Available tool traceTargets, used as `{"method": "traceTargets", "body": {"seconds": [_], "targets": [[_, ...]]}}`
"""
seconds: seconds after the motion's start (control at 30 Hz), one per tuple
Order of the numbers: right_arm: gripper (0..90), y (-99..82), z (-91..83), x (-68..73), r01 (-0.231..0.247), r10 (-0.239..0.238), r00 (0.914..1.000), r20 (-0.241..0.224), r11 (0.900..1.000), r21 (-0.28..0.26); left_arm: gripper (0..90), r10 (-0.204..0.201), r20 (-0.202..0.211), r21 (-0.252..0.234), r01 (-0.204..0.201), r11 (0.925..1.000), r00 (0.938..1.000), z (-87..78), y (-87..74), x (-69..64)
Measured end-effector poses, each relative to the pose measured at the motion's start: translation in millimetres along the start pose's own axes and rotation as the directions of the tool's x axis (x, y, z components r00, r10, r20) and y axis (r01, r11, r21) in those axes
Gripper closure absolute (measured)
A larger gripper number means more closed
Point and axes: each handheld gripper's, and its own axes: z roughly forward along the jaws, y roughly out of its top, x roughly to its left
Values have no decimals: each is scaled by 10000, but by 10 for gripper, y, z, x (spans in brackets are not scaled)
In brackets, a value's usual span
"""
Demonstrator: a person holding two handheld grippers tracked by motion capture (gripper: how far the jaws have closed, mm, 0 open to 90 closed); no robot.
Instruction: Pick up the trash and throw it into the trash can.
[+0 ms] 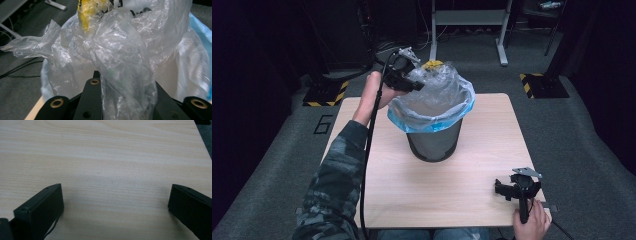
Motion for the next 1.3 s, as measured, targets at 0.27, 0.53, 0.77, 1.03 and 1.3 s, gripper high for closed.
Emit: {"method": "traceTargets", "body": {"seconds": [0.27, 0.53, 0.77, 1.03, 1.3], "targets": [[0, 0, -1, 0, 2, -2, 10000, -1, 10000, 4, 789, -422, 360, 799, 392, 9960, 9985, 313, 23, 64], [0, 0, 0, 0, 0, 0, 10000, -1, 10000, -3, 671, -866, 369, 1351, 809, 9875, 9956, 466, -6, 101], [0, 1, -1, 0, 2, -2, 10000, -2, 10000, 4, 189, -945, -247, 1288, 970, 9869, 9952, 391, 6, 64], [0, 1, -1, -1, 5, -5, 10000, -3, 10000, 5, 89, -991, -142, 1203, 1001, 9877, 9950, 179, -44, 17], [0, 0, 0, 0, 8, -8, 10000, -1, 10000, 2, 79, -554, -260, 1030, 578, 9930, 9981, -90, -212, -135]]}}
